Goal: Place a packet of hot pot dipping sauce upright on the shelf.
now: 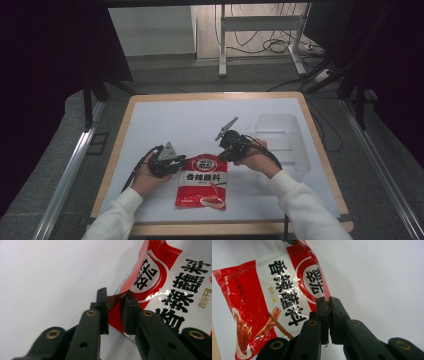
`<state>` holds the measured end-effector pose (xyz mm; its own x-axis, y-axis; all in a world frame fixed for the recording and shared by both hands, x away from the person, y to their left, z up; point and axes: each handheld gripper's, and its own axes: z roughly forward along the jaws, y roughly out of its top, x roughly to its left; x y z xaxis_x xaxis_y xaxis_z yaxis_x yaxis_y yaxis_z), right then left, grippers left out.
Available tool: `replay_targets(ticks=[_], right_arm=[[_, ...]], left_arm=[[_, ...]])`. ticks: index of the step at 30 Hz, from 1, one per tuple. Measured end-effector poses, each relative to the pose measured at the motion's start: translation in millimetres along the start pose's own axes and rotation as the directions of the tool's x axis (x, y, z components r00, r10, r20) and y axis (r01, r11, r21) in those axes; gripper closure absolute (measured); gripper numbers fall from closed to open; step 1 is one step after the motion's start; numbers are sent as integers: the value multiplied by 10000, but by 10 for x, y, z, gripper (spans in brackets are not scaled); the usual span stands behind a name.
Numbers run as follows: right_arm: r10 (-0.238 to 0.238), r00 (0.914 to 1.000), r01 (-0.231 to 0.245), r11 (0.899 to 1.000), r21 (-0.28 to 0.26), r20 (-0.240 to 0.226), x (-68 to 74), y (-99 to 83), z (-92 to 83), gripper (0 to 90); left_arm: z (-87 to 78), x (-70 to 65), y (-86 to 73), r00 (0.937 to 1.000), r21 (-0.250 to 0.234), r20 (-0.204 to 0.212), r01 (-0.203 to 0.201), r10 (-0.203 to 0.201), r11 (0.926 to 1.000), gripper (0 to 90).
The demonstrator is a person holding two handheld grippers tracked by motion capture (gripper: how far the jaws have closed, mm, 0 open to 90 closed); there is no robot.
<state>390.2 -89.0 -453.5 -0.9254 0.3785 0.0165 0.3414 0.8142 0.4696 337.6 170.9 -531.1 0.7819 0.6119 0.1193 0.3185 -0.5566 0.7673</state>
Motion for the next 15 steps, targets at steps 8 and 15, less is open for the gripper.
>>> replay_targets(ticks=[8,15], right_arm=[[-146,9998,144,9997,212,107,30,5,46,641],[-102,9990,104,9999,-56,444,16,65,56,487]], left_arm=[[-47,-59,3,9962,12,-235,-838,839,9965,860],[-56,-69,2,9944,110,-168,-1040,1042,9945,885]])
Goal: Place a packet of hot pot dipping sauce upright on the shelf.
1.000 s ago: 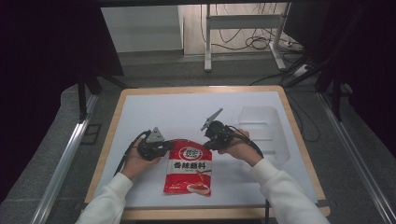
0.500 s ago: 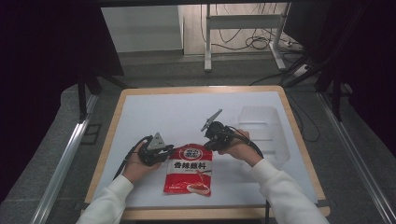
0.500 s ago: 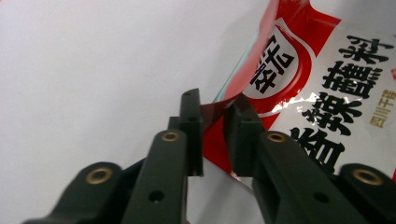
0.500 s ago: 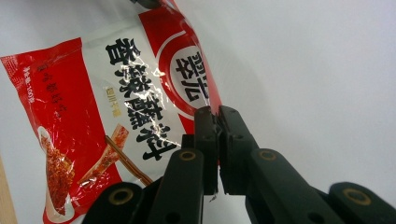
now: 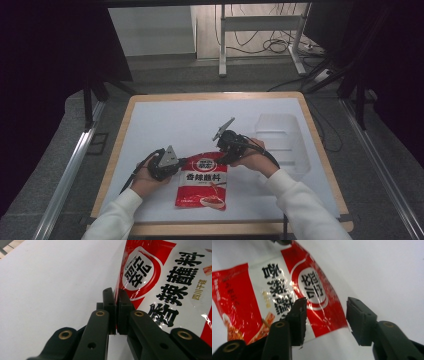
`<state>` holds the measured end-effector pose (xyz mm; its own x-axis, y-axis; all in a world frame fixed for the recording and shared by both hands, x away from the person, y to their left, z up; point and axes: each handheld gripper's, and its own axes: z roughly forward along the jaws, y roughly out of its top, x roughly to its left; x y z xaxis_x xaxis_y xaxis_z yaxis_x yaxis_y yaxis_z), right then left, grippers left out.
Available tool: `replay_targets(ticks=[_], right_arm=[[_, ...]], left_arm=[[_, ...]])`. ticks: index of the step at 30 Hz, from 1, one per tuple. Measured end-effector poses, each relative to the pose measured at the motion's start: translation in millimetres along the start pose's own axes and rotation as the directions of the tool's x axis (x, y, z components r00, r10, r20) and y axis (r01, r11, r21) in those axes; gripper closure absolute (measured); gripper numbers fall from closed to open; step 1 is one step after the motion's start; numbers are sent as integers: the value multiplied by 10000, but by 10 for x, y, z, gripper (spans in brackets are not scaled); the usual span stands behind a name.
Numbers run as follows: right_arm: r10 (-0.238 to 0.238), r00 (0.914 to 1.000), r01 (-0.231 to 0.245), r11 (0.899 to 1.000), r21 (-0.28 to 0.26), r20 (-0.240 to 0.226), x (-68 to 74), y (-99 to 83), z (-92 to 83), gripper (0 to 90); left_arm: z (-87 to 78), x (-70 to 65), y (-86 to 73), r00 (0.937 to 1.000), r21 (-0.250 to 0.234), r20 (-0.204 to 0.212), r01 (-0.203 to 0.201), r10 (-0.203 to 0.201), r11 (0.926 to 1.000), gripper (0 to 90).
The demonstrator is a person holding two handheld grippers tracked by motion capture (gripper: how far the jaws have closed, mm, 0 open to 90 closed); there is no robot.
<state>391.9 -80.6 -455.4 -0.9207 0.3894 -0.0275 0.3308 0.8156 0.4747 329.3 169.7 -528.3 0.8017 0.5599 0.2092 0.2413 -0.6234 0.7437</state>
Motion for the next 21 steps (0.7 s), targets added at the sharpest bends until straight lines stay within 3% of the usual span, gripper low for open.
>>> replay_targets(ticks=[3,10,16,21], right_arm=[[43,9996,-43,10000,-12,275,-11,58,25,434],[-16,10000,17,10000,-14,75,-58,169,75,431],[-463,9986,479,9963,716,-242,-32,283,249,461],[-772,9956,844,9849,1509,-529,-12,357,468,597]], left_arm=[[-2,1,-2,10000,-3,43,0,0,10000,885],[-4,-6,0,10000,6,77,32,-32,10000,885],[0,-14,1,9999,-5,103,24,-24,10000,886],[-4,-21,2,9999,-1,126,64,-64,10000,886]])
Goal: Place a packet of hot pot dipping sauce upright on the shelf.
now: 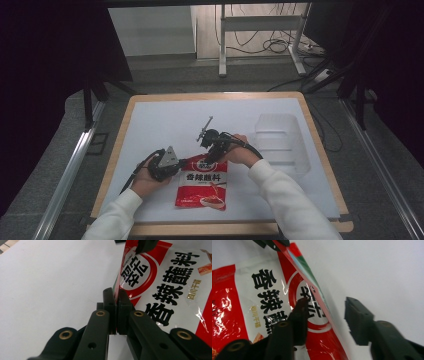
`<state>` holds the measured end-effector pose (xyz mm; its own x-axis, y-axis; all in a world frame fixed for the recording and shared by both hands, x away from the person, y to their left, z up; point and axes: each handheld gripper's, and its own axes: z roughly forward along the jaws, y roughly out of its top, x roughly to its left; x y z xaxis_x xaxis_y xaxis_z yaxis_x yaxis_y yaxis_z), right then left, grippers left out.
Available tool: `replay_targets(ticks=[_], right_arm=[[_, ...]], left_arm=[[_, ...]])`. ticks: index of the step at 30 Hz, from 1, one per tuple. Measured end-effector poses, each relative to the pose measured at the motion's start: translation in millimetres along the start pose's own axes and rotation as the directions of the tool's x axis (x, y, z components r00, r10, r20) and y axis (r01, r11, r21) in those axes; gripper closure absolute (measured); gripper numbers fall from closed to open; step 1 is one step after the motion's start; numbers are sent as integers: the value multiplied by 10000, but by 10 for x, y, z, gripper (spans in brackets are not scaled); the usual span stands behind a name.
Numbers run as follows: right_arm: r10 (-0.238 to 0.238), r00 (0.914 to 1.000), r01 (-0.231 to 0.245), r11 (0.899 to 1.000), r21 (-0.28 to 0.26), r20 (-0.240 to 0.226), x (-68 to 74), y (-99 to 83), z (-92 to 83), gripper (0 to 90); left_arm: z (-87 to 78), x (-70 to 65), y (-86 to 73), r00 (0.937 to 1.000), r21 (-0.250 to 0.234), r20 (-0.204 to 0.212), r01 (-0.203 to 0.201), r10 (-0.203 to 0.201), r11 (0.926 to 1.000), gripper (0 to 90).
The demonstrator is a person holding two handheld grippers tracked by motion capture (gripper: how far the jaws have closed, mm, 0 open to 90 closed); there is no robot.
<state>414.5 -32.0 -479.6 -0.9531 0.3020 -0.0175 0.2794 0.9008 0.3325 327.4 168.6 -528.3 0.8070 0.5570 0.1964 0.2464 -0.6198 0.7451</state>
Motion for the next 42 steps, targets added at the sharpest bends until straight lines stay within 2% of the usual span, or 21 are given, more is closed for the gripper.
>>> replay_targets(ticks=[1,2,5,8,15,19,20,21,22,23,24,27,28,30,31,34,36,37,39,42], right_arm=[[0,10000,0,10000,0,0,0,0,0,597],[-112,9999,113,9998,161,-46,-2,14,48,659],[-205,9998,205,9994,263,-11,-3,28,75,758],[-300,9995,301,9993,223,-48,-4,36,65,813],[-511,9985,513,9986,117,-179,-5,27,33,853],[-793,9966,794,9968,14,-221,22,21,1,873],[-811,9963,808,9967,-119,-289,27,18,-23,875],[-811,9963,808,9967,-119,-289,27,18,-23,875],[-855,9960,849,9961,-217,-256,34,15,-55,876],[-855,9960,849,9961,-217,-256,34,15,-55,876],[-879,9957,868,9956,-365,-290,43,4,-100,877],[-886,9957,875,9952,-429,-265,45,-13,-145,877],[-847,9962,835,9953,-492,-216,55,-31,-185,878],[-858,9961,844,9945,-617,-205,63,-49,-220,878],[-858,9961,844,9945,-617,-205,63,-49,-220,878],[-856,9962,840,9927,-869,-147,73,-70,-303,878],[-870,9961,854,9918,-949,-128,72,-75,-333,878],[-870,9961,854,9918,-949,-128,72,-75,-333,878],[-824,9965,808,9923,-944,-133,80,-81,-356,879],[-800,9966,777,9910,-1092,-168,88,-92,-390,879]], left_arm=[[0,-3,-1,10000,-5,8,3,-3,10000,886],[-1,-6,-1,10000,-9,15,-8,8,10000,886],[-7,-3,-1,10000,-14,10,8,-8,10000,885],[-10,1,0,10000,-20,9,21,-21,10000,885],[-38,-19,26,9997,-154,-96,221,-222,9996,860],[-88,21,37,9980,-427,-68,622,-626,9971,798],[-134,33,47,9948,-596,-119,1000,-1009,9932,662],[-134,33,47,9948,-596,-119,1000,-1009,9932,580],[-165,37,54,9930,-642,-159,1157,-1170,9912,509],[-198,33,60,9905,-671,-159,1351,-1365,9886,509],[-235,24,59,9887,-744,-197,1468,-1486,9864,419],[-352,1,35,9831,-1016,-337,1755,-1797,9792,394],[-420,-4,5,9760,-1151,-338,2100,-2151,9709,369],[-480,-8,-38,9680,-1288,-421,2403,-2474,9621,351],[-480,-8,-38,9680,-1288,-421,2403,-2474,9621,343],[-538,-51,-159,9521,-1298,-754,2853,-2964,9496,335],[-533,-86,-204,9543,-1099,-883,2756,-2855,9550,331],[-533,-86,-204,9543,-1099,-883,2756,-2855,9550,330],[-521,-120,-224,9582,-929,-960,2611,-2697,9608,330],[-508,-139,-222,9620,-840,-977,2474,-2550,9653,330]])
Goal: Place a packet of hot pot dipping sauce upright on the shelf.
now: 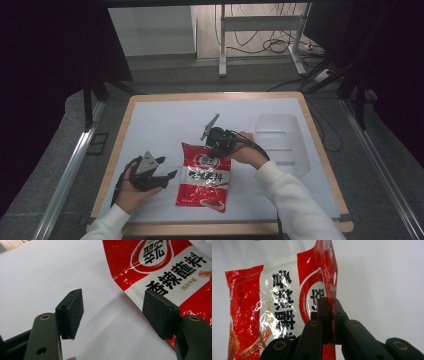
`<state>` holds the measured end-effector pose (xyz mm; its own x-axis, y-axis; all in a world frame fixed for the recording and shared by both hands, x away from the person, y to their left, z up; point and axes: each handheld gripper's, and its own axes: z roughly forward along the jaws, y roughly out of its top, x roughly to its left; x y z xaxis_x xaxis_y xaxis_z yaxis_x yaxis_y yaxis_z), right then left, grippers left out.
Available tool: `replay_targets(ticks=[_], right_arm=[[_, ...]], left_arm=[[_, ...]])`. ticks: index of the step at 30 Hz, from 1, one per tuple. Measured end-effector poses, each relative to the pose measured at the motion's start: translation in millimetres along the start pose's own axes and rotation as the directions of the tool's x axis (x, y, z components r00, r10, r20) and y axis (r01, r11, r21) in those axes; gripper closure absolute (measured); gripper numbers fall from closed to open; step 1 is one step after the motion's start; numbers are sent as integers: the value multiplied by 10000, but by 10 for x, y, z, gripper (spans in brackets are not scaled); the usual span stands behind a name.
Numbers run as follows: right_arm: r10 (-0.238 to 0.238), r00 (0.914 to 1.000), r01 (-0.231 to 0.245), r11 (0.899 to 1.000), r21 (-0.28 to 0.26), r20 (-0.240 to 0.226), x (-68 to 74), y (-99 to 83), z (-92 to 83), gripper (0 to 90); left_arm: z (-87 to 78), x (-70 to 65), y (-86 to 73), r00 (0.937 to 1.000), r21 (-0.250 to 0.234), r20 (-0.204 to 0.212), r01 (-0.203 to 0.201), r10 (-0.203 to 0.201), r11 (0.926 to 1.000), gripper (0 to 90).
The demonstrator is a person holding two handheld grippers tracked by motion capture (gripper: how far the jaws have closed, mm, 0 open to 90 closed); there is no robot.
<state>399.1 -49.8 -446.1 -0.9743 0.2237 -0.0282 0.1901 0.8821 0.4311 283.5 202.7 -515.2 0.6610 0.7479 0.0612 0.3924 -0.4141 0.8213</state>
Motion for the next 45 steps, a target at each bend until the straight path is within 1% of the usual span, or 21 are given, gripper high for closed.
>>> replay_targets(ticks=[6,7,12,14,17,19,21,23,26,27,31,32,33,35,36,38,39,40,41,44,45], right_arm=[[56,10000,-56,9999,-121,-6,15,0,-47,880],[-22,10000,22,9998,-177,17,16,-1,-53,881],[-77,10000,76,9994,-324,-31,19,9,-163,883],[-86,10000,85,9993,-362,-27,27,24,-212,883],[-278,9996,278,9986,-461,10,49,48,-260,883],[-261,9997,262,9986,-454,15,65,53,-274,884],[-338,9994,340,9984,-463,45,83,59,-295,884],[-395,9992,394,9975,-592,-9,88,62,-340,884],[-474,9989,473,9966,-672,7,93,68,-385,885],[-471,9989,472,9956,-810,41,101,79,-444,885],[-506,9982,537,9926,-1085,313,113,99,-593,885],[-506,9982,537,9926,-1085,313,113,99,-593,885],[-603,9963,679,9894,-1285,617,135,113,-678,885],[-746,9939,857,9861,-1421,813,162,134,-767,886],[-746,9939,857,9861,-1421,813,162,134,-767,886],[-880,9911,1033,9817,-1599,1004,195,173,-885,886],[-880,9911,1033,9817,-1599,1004,195,173,-885,886],[-933,9875,1138,9797,-1652,1273,202,193,-952,886],[-909,9868,1135,9786,-1716,1342,205,200,-974,886],[-991,9809,1263,9789,-1607,1675,202,211,-1030,887],[-991,9809,1263,9789,-1607,1675,202,211,-1030,887]], left_arm=[[1,9,-1,9999,-46,103,110,-109,9999,333],[-4,14,-1,9999,-62,105,125,-124,9999,334],[-52,27,1,9998,-287,-172,-47,42,9996,364],[-65,44,1,9996,-446,-278,98,-110,9990,370],[-66,64,-14,9994,-386,-321,135,-147,9992,372],[-64,68,-17,9994,-382,-315,162,-174,9991,371],[-62,68,-21,9991,-470,-333,245,-261,9986,372],[-94,68,-12,9988,-713,-368,281,-307,9971,378],[-120,72,3,9988,-827,-353,308,-338,9961,379],[-133,77,6,9987,-877,-378,297,-332,9957,379],[-154,106,-28,9983,-820,-297,475,-501,9955,380],[-154,106,-28,9983,-820,-297,475,-501,9955,379],[-159,111,-51,9983,-759,-288,485,-508,9959,379],[-157,117,-67,9979,-746,-242,579,-598,9955,380],[-157,117,-67,9979,-746,-242,579,-598,9955,379],[-147,130,-75,9980,-614,-144,603,-613,9963,379],[-147,130,-75,9980,-614,-144,603,-613,9963,379],[-130,126,-75,9980,-554,-30,621,-624,9965,380],[-121,119,-75,9982,-512,-12,600,-601,9969,380],[-107,104,-75,9985,-478,86,551,-548,9973,380],[-107,104,-75,9985,-478,86,551,-548,9973,382]])
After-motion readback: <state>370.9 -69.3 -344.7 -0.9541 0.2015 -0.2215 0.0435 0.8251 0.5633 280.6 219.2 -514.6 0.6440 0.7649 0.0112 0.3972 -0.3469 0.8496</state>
